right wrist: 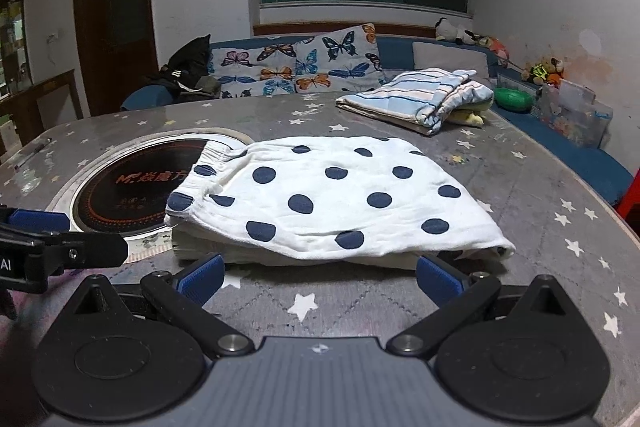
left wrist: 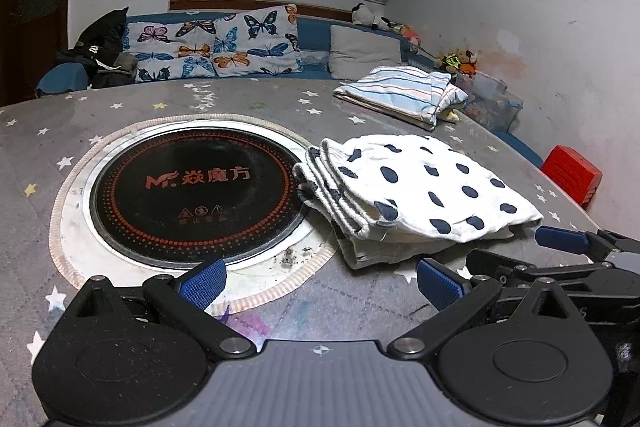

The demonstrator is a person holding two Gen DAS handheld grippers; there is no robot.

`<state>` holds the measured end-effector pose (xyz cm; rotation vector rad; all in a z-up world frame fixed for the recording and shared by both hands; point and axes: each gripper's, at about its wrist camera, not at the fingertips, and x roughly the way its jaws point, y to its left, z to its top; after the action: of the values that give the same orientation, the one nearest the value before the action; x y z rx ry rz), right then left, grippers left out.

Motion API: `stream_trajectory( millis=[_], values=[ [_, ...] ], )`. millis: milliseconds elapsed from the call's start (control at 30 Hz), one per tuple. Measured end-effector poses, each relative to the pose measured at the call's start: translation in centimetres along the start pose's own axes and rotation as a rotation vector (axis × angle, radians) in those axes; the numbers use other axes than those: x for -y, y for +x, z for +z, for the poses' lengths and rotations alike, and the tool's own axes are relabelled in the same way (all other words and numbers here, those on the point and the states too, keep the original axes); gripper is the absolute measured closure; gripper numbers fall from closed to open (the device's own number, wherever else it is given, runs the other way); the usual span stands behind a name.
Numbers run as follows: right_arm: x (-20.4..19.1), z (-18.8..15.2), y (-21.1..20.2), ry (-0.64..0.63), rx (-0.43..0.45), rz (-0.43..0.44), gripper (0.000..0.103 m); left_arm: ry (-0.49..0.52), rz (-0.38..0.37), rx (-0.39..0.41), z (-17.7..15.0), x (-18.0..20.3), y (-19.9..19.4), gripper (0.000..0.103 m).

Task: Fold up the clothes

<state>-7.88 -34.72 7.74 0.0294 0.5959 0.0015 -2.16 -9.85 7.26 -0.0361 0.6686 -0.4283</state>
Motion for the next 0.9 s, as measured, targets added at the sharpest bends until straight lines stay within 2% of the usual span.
stream_trajectory(
  millis=[200, 900],
  values=[
    [-0.5, 0.0, 0.3, 0.023, -0.024, -0.029, 0.000, 0.016, -0.015, -0.019, -0.3, -0.8, 0.7, 0.000],
    [-3.0, 0.1, 0.0, 0.105, -0.075, -0.177, 0.000, 0.063, -0.143, -0.090, 1.3, -3.2, 2.4, 0.000]
  ],
)
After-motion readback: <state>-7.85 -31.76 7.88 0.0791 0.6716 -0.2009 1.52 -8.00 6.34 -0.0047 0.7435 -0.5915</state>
